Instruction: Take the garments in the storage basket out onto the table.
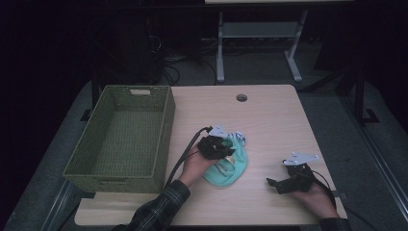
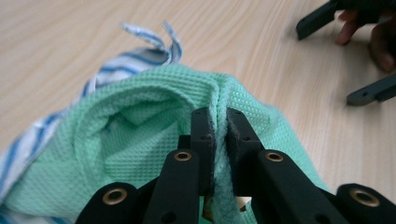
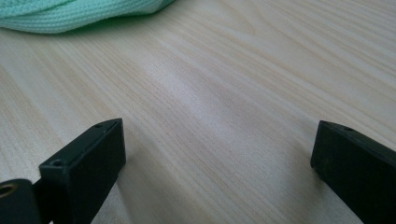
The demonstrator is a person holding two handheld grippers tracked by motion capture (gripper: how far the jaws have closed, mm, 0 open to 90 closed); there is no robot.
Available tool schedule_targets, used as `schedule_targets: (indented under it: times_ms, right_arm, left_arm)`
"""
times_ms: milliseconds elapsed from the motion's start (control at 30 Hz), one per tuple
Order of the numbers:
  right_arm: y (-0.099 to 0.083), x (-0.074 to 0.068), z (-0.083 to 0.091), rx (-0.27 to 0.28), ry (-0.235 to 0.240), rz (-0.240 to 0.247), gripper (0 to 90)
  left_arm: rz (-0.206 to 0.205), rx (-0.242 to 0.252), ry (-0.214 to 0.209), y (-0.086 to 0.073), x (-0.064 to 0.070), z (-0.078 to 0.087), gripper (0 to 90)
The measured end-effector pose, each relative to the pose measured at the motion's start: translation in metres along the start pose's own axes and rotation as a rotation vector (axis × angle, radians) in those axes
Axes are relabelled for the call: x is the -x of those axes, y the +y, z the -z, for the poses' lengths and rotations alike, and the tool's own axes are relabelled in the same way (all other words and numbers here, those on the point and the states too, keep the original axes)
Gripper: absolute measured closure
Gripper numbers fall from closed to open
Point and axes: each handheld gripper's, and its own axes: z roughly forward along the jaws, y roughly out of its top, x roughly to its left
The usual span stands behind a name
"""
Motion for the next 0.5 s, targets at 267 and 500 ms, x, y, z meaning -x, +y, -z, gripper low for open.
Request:
schedule_targets:
  times_ms: [267, 500]
  right_arm:
    - [0.0, 0.0, 0.0, 0.001, -0.001, 0.003, 2.9]
    - [0.0, 0.0, 0.0, 0.0, 0.0, 0.0, 2.9]
  left_arm:
    - [0.001, -0.049, 0.013, -0.006, -0.001, -0.008, 74.3]
    - [0.008, -0.012, 0.03, 0.004, 0.0, 0.019, 50.6]
